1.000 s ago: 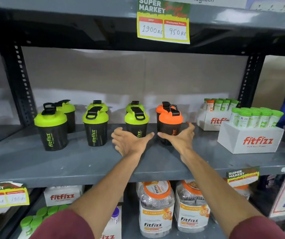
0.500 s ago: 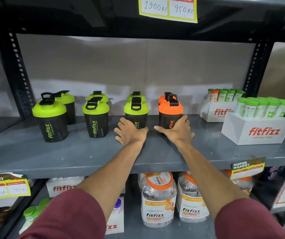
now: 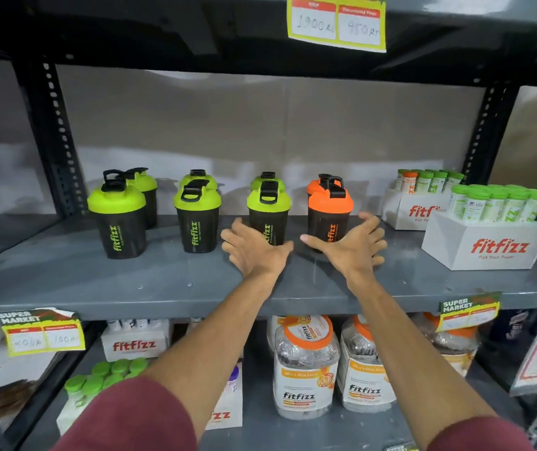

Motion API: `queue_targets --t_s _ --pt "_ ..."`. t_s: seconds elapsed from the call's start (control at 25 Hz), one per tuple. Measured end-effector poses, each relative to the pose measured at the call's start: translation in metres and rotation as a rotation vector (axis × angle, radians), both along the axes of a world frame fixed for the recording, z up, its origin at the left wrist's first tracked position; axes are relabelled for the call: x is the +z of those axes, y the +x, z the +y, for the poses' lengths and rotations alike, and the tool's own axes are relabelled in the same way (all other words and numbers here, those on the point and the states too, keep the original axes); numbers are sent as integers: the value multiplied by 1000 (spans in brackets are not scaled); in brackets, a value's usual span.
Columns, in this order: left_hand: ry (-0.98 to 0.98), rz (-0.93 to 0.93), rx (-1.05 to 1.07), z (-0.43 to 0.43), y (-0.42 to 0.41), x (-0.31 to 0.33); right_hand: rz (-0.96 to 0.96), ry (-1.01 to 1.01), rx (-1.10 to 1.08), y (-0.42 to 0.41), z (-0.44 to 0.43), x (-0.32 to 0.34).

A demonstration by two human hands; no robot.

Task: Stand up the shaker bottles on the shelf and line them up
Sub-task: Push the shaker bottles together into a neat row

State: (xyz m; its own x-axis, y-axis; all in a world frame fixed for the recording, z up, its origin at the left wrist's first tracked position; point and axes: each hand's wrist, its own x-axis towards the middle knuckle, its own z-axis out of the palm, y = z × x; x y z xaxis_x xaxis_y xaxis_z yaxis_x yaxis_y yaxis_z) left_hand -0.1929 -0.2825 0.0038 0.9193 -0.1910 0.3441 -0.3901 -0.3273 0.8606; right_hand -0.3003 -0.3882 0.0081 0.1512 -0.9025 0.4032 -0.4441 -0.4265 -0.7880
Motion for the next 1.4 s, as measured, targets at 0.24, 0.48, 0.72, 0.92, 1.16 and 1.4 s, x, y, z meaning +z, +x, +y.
queue_targets --t_s 0.24,0.48,0.72,0.92,1.16,1.4 --pt "-216 -216 81 80 48 -7 -215 -482 435 23 75 1" --pt "-160 14 432 153 126 5 -171 -245 522 111 151 -2" --pt "32 43 329 174 165 3 -94 279 182 180 167 6" --pt "34 50 247 175 180 3 24 306 39 195 166 8" --pt "50 42 241 170 184 -1 172 171 16 203 165 -1" --pt "21 55 229 174 185 0 145 88 57 205 167 -6"
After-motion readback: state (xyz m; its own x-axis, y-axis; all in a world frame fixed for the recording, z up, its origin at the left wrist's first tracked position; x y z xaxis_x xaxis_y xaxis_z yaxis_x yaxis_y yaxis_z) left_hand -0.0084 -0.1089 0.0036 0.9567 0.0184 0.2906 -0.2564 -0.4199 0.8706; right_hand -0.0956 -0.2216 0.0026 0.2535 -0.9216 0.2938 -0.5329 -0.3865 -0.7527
